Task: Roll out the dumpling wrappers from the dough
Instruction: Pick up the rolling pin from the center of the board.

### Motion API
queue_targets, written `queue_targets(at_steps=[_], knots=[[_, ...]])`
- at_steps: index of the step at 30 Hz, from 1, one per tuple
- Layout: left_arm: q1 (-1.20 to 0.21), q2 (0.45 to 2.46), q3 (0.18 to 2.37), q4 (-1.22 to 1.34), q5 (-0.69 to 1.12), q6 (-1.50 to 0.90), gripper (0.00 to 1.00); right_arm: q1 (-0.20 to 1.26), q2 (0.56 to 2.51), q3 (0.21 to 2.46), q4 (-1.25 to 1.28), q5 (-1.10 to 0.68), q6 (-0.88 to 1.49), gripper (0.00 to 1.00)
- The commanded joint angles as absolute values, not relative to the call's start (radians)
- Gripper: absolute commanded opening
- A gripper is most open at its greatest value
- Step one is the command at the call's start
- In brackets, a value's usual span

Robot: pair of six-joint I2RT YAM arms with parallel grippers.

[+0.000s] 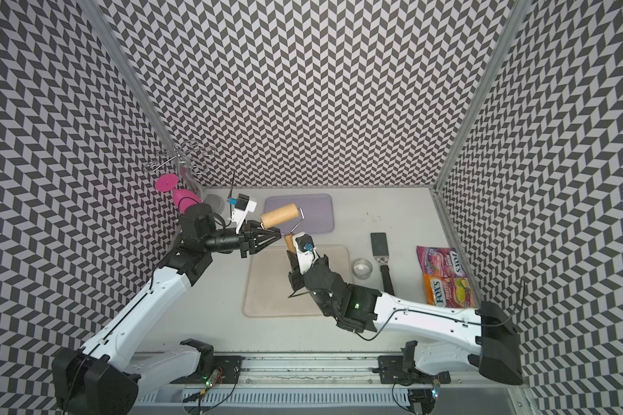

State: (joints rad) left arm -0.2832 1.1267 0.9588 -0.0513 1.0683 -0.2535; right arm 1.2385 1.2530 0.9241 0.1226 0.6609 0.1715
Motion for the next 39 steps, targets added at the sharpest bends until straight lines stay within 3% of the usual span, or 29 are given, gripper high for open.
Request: queue_targets(at_steps=[1,8,13,21,22,23,25,29,34,35,39], knots=[[-0.286,1.131,0.948,0.003,1.083,-0.285,0.25,1.265,1.265,0.96,0.236,0.72,0.125,0.0],[-0.285,1.128,0.944,0.032,1.095,-0.328,0.2,1.292,1.29,0.953,0.268,0.738,0.114,0.0],[-0.282,1.128,0.941,0.062,1.093,-0.364,0.0,1.3,1.308,0.943,0.289,0.738,0.114,0.0],[-0.269,1.125,0.941,0.08,1.088,-0.39,0.0,1.298,1.32,0.943,0.273,0.742,0.114,0.0],[-0.266,1.124,0.942,0.081,1.082,-0.39,0.0,1.298,1.313,0.942,0.267,0.778,0.206,0.4],[-0.263,1.122,0.943,0.082,1.073,-0.39,0.0,1.296,1.3,0.94,0.262,0.755,0.225,0.59],[-0.251,1.117,0.947,0.089,1.054,-0.389,0.0,1.28,1.265,0.919,0.269,0.681,0.279,0.84],[-0.225,1.11,0.963,0.106,1.02,-0.433,0.0,1.189,1.184,0.87,0.266,0.487,0.487,0.91],[-0.187,1.112,0.96,0.18,1.025,-0.518,0.0,1.108,1.083,0.752,0.391,0.38,0.74,0.93],[-0.181,1.113,0.96,0.193,1.028,-0.533,0.0,1.086,1.068,0.727,0.436,0.253,0.83,0.93],[-0.157,1.115,0.954,0.26,1.029,-0.617,0.0,1.033,1.07,0.65,0.572,0.099,1.045,0.91]])
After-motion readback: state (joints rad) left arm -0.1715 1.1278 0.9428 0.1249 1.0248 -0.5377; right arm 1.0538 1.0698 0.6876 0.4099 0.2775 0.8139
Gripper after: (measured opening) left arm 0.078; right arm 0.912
